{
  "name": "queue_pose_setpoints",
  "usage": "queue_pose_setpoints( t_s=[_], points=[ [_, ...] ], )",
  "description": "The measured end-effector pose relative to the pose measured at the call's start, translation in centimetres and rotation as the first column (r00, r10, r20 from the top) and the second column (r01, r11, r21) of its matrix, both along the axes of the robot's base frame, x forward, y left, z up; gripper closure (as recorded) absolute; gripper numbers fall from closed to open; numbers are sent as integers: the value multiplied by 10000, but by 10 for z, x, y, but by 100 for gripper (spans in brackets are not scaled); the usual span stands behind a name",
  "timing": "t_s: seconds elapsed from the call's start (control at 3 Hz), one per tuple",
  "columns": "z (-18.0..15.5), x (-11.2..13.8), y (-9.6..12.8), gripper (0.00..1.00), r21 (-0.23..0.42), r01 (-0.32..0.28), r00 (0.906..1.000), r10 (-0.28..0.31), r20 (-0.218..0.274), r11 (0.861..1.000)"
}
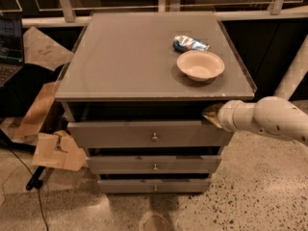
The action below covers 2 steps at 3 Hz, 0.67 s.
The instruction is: Open top drawer
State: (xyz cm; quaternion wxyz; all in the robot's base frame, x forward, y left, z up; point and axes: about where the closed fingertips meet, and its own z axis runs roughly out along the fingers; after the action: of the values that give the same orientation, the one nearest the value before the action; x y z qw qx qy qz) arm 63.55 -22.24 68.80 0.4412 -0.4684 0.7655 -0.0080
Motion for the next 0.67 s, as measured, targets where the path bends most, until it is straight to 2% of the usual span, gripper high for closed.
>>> queue_pose_setpoints(
  t_s=[0.33, 0.67],
  points=[
    [0, -2, 1, 100, 0, 0, 10000, 0, 0, 10000],
    [-2, -7, 3, 100, -36, -623, 9976, 622, -305, 9980]
  ],
)
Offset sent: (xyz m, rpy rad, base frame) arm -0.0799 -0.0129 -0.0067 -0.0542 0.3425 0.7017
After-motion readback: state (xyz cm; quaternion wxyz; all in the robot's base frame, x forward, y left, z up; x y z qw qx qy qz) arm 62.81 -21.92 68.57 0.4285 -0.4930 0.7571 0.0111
